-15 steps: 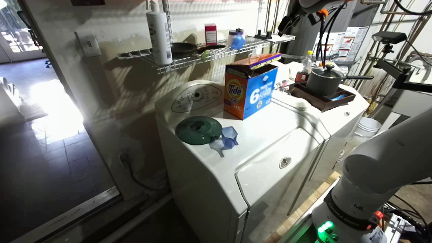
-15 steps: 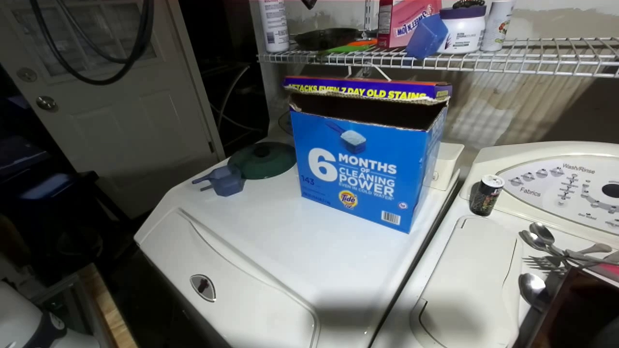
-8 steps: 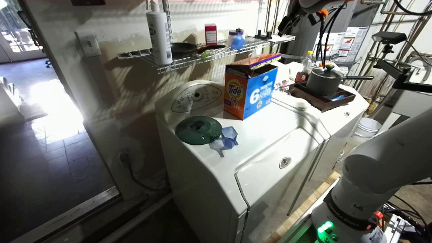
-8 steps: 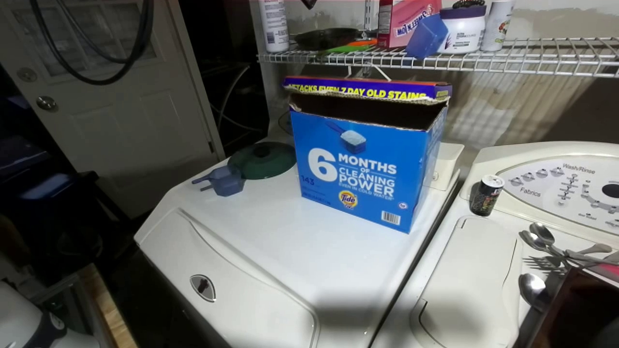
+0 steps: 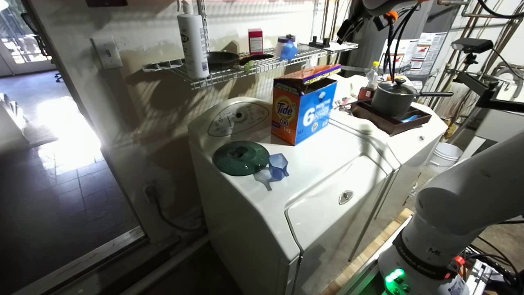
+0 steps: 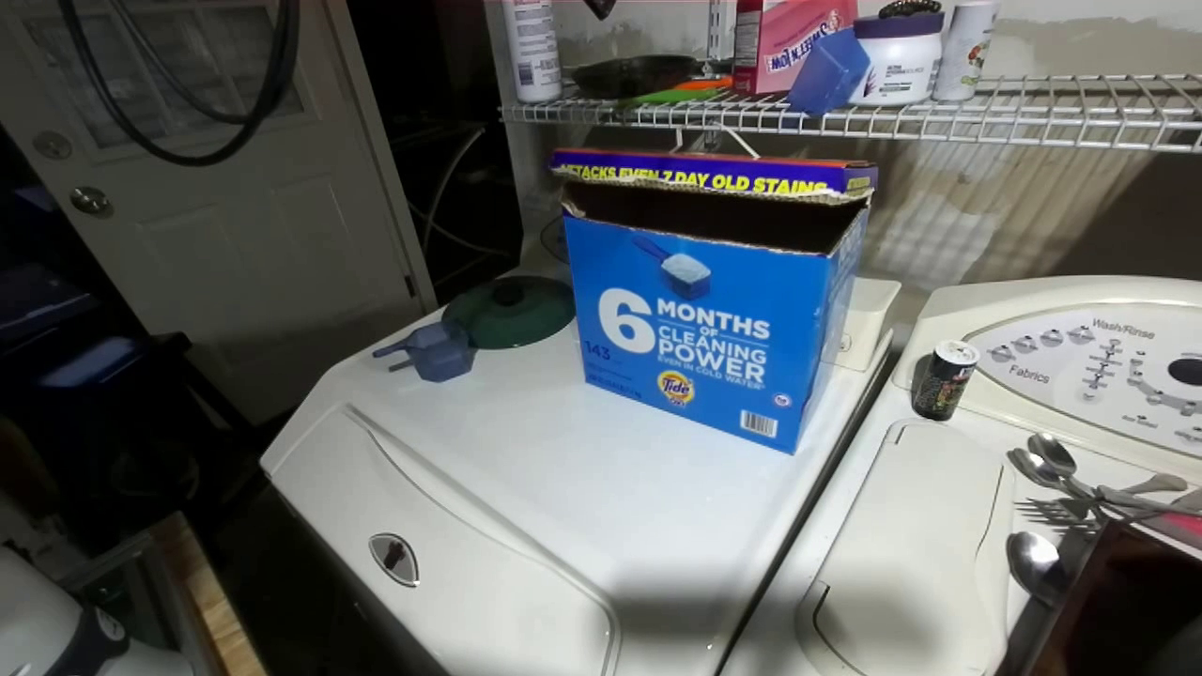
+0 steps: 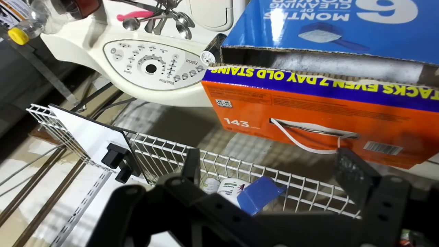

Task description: Remove the light blue bowl from the bottom rack and put it on the washing machine on the left

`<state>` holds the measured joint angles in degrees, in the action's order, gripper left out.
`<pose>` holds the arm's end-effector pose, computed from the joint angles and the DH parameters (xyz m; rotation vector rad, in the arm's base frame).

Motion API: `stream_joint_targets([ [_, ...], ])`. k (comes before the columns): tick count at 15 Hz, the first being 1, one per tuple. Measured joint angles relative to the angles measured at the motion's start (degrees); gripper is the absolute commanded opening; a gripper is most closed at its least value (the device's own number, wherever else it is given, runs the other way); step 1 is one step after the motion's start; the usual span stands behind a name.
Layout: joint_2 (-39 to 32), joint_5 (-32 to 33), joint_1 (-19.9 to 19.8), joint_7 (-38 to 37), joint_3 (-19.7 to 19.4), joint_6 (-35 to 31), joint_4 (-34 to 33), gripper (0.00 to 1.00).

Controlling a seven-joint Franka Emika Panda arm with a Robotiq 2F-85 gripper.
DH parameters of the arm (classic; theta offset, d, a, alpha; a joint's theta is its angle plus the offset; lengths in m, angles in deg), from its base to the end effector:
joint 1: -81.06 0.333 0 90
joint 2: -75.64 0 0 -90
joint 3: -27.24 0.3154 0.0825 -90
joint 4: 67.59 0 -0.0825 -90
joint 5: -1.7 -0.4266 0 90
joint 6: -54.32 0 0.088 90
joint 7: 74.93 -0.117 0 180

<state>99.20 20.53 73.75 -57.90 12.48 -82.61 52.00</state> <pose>0.4813 -0.2242 0.6537 2.6048 0.0698 0.8137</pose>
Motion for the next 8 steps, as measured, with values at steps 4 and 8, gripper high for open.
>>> stream_joint_targets([
  [4, -0.14, 0.52, -0.62, -0.70, 0.47, -0.01, -0.17, 1.00],
  [8, -3.40, 4.46, -4.52, -5.48, 2.21, -0.10, -3.85, 1.00],
])
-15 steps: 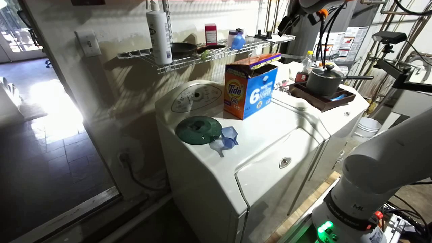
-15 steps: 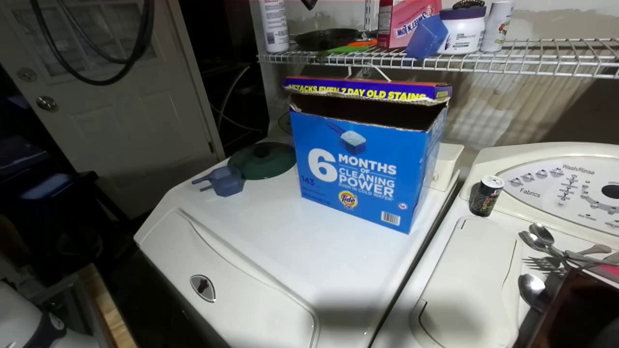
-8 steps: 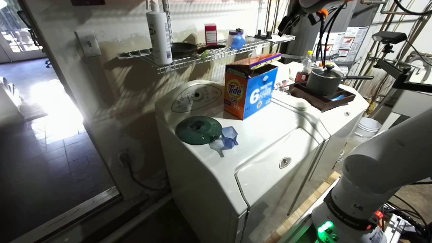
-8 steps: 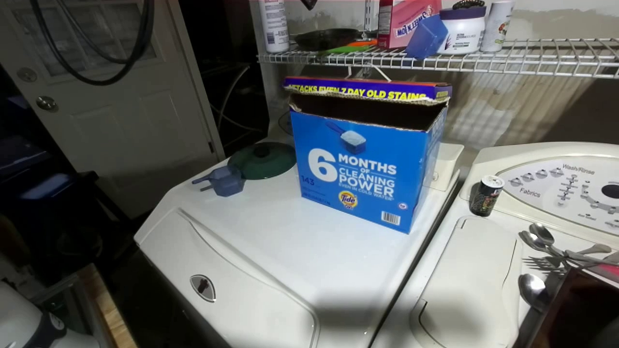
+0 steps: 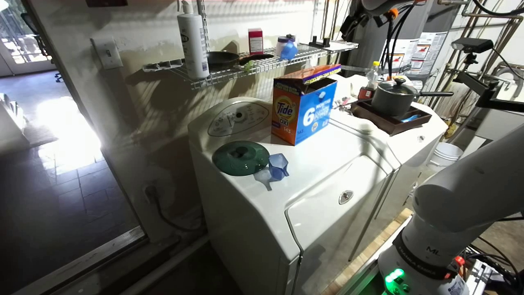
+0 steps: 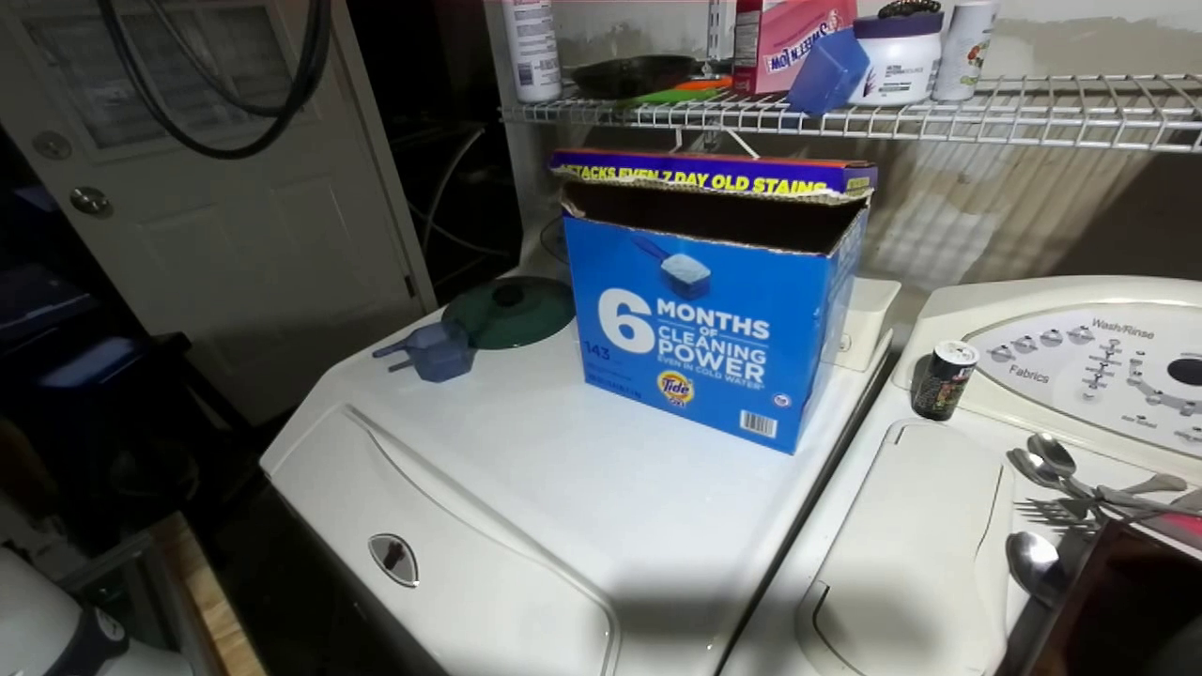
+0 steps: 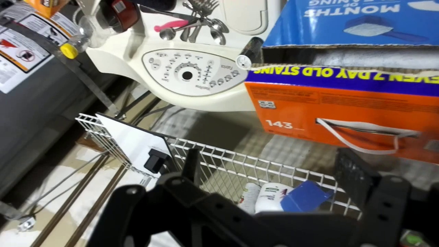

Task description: Remove the light blue bowl from the bottom rack and put it on the washing machine on the left

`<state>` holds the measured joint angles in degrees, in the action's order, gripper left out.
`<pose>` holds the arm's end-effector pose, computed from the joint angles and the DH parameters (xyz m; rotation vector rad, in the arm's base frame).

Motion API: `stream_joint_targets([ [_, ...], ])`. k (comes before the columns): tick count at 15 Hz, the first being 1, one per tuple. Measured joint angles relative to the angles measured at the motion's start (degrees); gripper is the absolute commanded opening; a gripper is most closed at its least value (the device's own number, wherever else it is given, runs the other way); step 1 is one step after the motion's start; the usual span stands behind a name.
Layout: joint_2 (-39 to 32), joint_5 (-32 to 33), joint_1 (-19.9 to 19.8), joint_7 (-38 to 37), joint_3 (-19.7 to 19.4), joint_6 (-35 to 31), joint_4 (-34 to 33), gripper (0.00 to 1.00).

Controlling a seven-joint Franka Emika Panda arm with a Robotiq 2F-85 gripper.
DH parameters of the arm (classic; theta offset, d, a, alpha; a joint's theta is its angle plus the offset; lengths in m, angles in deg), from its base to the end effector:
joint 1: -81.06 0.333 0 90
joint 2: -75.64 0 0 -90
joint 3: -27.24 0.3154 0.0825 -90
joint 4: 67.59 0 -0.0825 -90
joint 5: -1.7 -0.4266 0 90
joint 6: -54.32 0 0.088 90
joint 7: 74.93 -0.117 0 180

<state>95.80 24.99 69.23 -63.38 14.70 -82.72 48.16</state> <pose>0.4892 -0.2477 0.6643 2.5306 -0.0554 0.7808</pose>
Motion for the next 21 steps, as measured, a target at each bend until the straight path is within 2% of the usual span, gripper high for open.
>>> stream_joint_targets([
  [3, -5.48, 4.43, -2.37, -3.63, 0.73, 0.00, -4.63, 1.00],
  [6, -11.91, 6.03, -2.60, -5.74, 0.85, -0.45, -9.97, 1.00],
  [15, -27.79, 5.49, 0.21, -8.26, 1.43, -2.53, -27.81, 1.00],
  [21, -36.15, 5.35, 3.31, -13.47, 1.52, -2.21, -36.36, 1.00],
])
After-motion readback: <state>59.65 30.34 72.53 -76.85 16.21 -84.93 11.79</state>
